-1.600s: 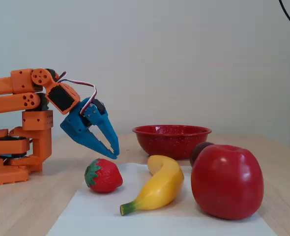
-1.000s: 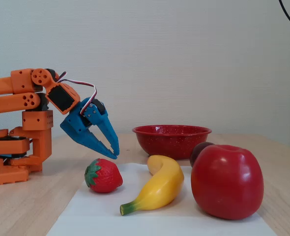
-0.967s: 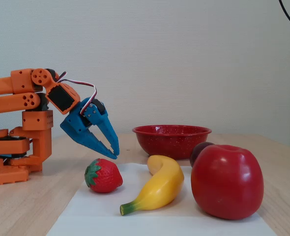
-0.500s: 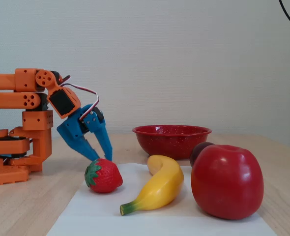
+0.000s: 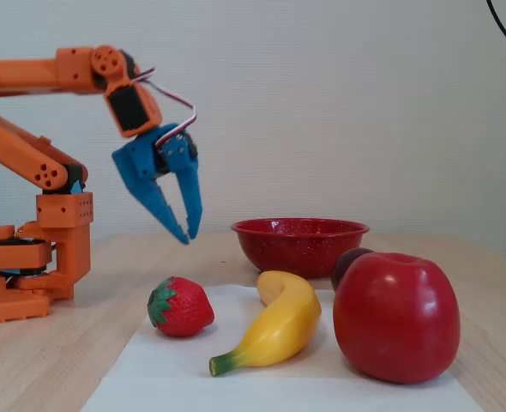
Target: Grasp the banana and put it in the red bowl
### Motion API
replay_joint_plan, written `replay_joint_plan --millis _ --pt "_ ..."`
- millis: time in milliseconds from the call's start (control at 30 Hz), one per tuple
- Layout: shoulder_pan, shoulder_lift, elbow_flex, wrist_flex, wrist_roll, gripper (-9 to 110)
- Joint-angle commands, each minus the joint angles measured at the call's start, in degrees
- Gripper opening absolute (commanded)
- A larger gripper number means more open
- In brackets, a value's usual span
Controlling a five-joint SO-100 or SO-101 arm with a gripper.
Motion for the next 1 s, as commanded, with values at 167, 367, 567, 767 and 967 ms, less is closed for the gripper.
replay_joint_plan --millis 167,367,567,767,967 --pt "-5.3 -13.5 -23.0 6.2 5.4 0" --pt "-7.4 -27.1 -38.1 11.2 7.2 3" --pt "-8.8 -39.6 -53.5 17.4 6.8 12" --pt "-10.2 -51.1 -66.4 24.4 8.4 25" --pt "-11.5 -58.1 -70.5 26.1 11.8 45"
